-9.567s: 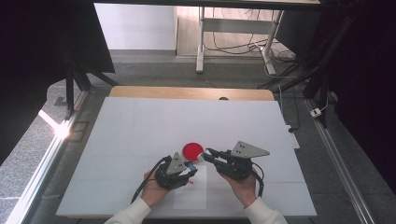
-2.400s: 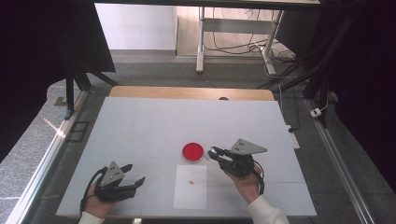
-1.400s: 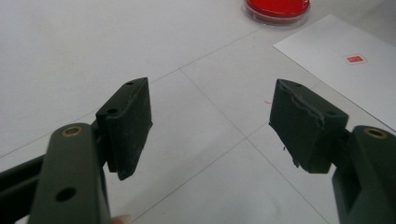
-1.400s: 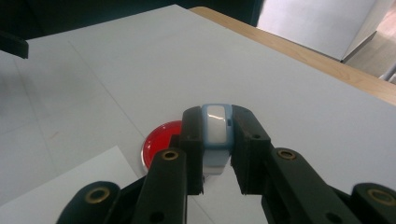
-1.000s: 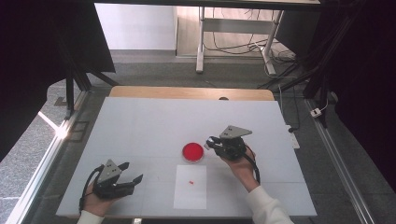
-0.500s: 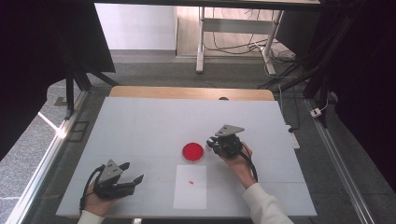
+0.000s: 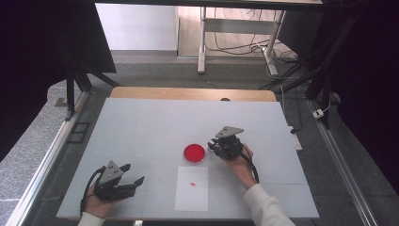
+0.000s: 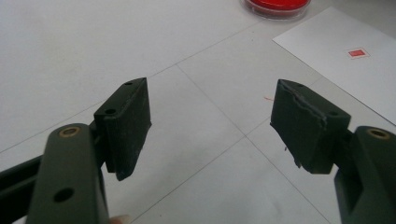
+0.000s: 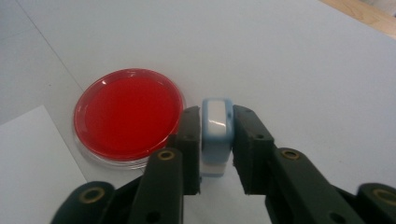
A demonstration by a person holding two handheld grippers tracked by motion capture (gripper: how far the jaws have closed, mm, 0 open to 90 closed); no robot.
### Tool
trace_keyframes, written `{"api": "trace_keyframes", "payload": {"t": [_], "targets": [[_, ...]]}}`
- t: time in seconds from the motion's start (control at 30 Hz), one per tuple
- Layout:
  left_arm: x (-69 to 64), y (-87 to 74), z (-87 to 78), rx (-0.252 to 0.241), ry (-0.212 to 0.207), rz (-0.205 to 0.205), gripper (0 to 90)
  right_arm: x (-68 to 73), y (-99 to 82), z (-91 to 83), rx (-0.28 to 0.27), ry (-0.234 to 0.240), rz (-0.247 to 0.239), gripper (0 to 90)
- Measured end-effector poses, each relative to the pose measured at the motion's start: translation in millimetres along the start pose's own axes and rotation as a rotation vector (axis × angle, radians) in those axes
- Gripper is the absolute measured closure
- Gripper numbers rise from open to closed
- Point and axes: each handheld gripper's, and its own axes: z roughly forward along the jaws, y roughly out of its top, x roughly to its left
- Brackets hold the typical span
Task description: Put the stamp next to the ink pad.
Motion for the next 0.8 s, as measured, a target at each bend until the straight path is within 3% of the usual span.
{"api": "trace_keyframes", "payload": {"t": [0.27, 0.43, 0.8], "targets": [[0.2, 0.0, 0.5, 0.0, 0.001, -0.001, 28.6, -3.1, 0.1, -4.9, -0.045, 0.002, 0.039, 53.5], [1.4, 0.4, 1.2, 0.002, -0.004, -0.006, 28.5, -5.4, -0.5, -10.8, -0.079, 0.009, 0.06, 48.8], [3.5, 0.8, 4.6, 0.007, -0.016, -0.009, 28.5, -5.5, -4.9, -37.9, -0.134, -0.01, 0.05, 45.7]]}}
